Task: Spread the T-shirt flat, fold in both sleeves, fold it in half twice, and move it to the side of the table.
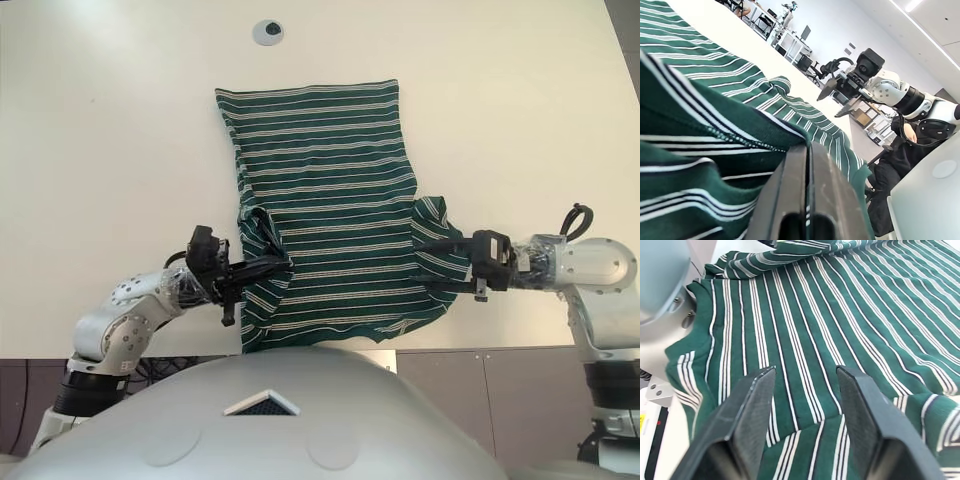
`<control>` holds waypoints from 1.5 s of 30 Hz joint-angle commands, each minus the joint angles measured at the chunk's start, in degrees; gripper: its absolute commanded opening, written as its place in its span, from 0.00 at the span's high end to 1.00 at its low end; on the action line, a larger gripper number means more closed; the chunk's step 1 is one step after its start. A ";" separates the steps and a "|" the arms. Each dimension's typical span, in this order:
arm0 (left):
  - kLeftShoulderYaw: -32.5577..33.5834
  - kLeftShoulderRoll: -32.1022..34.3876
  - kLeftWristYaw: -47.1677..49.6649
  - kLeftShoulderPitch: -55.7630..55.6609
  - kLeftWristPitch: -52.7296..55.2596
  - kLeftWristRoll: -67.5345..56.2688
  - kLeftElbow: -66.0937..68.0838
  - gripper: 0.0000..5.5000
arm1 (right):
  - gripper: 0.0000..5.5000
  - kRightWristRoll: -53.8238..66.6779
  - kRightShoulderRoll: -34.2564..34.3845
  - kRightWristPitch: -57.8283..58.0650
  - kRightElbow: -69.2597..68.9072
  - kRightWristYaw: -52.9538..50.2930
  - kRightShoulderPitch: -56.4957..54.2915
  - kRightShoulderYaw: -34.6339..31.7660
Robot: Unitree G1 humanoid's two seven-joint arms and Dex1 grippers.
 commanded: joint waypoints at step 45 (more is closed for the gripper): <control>1.98 -13.43 8.32 0.38 -21.39 4.45 6.75 0.59 | 1.00 8.65 -1.10 42.48 10.35 -4.52 -1.05 -13.38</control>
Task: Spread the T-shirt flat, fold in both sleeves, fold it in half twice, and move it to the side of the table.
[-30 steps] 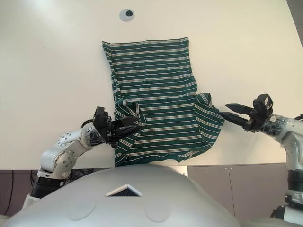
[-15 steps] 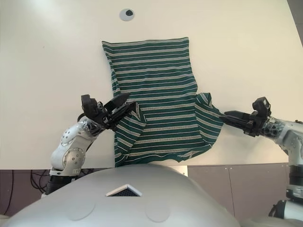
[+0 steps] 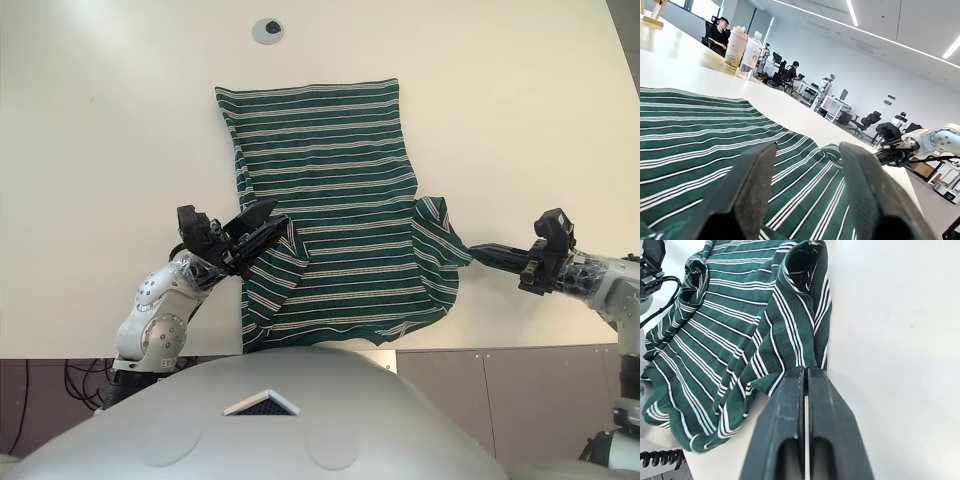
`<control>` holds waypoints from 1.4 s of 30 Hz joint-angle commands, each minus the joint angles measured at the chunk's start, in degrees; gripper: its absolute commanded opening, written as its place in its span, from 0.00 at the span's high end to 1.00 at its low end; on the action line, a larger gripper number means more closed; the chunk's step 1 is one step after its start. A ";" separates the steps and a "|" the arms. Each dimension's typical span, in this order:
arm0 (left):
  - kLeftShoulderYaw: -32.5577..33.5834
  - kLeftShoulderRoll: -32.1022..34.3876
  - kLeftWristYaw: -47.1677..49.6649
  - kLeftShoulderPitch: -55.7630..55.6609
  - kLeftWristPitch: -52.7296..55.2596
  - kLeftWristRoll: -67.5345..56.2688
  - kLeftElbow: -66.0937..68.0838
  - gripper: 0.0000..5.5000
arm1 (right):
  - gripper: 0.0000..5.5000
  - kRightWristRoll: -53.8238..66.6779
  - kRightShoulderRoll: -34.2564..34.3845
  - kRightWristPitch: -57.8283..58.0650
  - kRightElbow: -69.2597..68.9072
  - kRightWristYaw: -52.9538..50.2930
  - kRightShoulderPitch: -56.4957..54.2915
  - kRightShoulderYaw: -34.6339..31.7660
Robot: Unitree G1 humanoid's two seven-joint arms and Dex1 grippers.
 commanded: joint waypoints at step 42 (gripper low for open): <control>3.54 -0.58 0.80 -2.72 -0.28 -1.42 0.36 0.59 | 0.72 17.64 12.19 12.98 -24.57 -13.78 -7.61 9.76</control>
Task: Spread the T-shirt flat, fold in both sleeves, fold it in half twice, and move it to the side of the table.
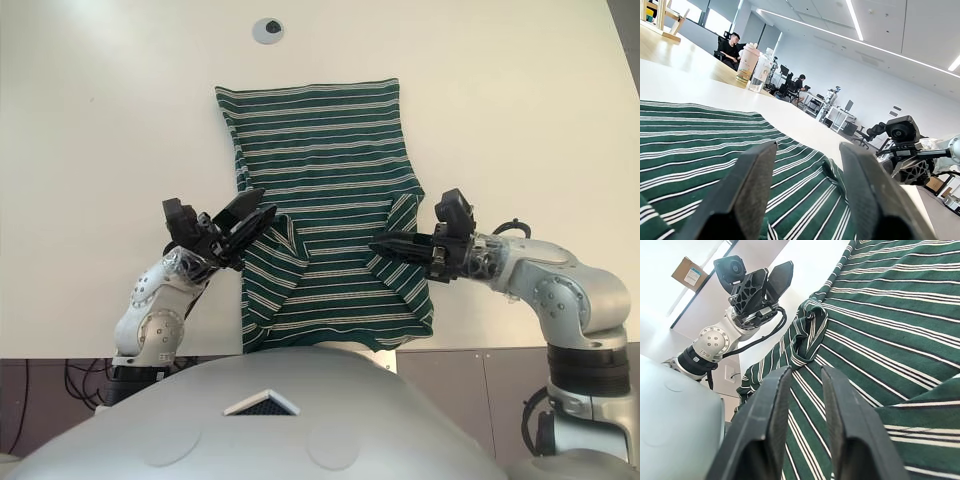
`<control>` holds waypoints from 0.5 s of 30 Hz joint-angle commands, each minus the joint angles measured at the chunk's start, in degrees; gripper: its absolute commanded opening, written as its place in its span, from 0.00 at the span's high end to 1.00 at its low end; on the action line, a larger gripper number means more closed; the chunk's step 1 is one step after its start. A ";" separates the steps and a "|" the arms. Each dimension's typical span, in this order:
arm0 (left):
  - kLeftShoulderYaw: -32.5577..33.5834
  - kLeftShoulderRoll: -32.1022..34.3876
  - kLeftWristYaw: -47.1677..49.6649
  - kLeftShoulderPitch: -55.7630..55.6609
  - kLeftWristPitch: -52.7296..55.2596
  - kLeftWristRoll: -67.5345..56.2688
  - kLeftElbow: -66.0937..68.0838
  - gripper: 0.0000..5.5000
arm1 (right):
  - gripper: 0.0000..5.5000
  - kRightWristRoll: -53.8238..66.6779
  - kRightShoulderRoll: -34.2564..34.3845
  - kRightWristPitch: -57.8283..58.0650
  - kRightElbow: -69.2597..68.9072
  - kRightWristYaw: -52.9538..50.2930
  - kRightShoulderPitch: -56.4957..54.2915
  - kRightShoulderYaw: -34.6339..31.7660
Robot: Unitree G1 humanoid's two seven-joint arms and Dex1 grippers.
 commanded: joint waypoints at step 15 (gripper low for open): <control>-4.03 8.78 20.07 -36.48 -0.23 34.00 41.03 0.59 | 0.59 -45.39 19.70 -43.91 44.02 -21.16 -30.86 21.57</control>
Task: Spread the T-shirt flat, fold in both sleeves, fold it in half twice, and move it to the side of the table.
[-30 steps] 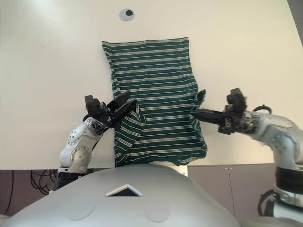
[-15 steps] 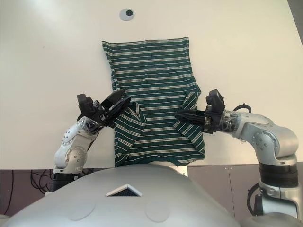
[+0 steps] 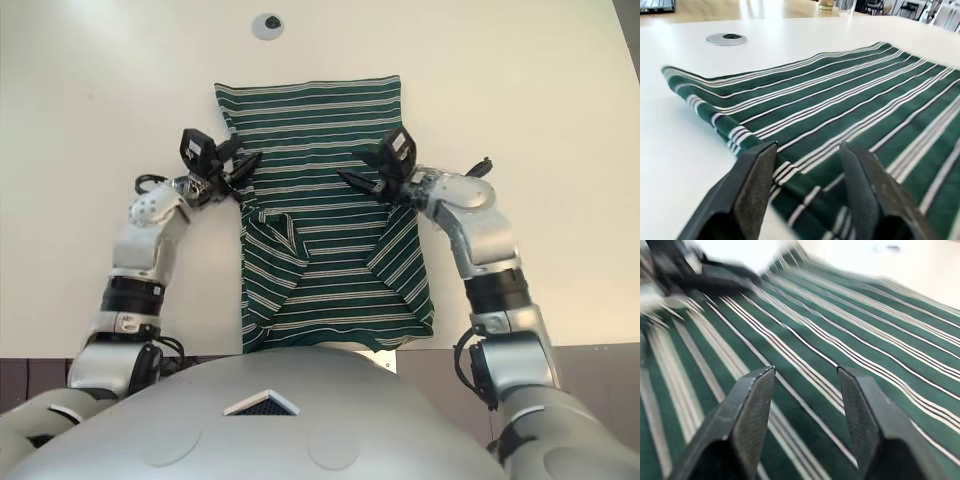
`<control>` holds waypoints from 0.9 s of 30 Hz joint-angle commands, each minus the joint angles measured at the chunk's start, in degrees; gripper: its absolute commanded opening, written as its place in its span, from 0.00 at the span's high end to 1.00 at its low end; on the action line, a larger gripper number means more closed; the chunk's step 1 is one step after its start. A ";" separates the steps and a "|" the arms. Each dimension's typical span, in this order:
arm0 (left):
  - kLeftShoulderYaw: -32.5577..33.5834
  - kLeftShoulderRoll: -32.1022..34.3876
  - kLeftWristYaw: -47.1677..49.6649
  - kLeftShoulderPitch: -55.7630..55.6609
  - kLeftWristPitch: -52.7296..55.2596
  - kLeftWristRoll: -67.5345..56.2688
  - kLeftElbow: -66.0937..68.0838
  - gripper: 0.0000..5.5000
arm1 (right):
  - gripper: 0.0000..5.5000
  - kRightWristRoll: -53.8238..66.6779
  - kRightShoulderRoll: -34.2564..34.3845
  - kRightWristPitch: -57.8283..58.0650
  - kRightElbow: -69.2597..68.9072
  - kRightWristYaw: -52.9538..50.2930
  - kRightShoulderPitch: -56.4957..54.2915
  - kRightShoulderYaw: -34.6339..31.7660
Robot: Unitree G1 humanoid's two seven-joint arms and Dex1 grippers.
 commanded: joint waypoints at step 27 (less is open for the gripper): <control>13.74 22.72 -28.69 27.45 -26.34 -7.57 -32.44 0.53 | 0.58 22.42 -13.42 -15.86 -2.86 24.96 9.53 -28.52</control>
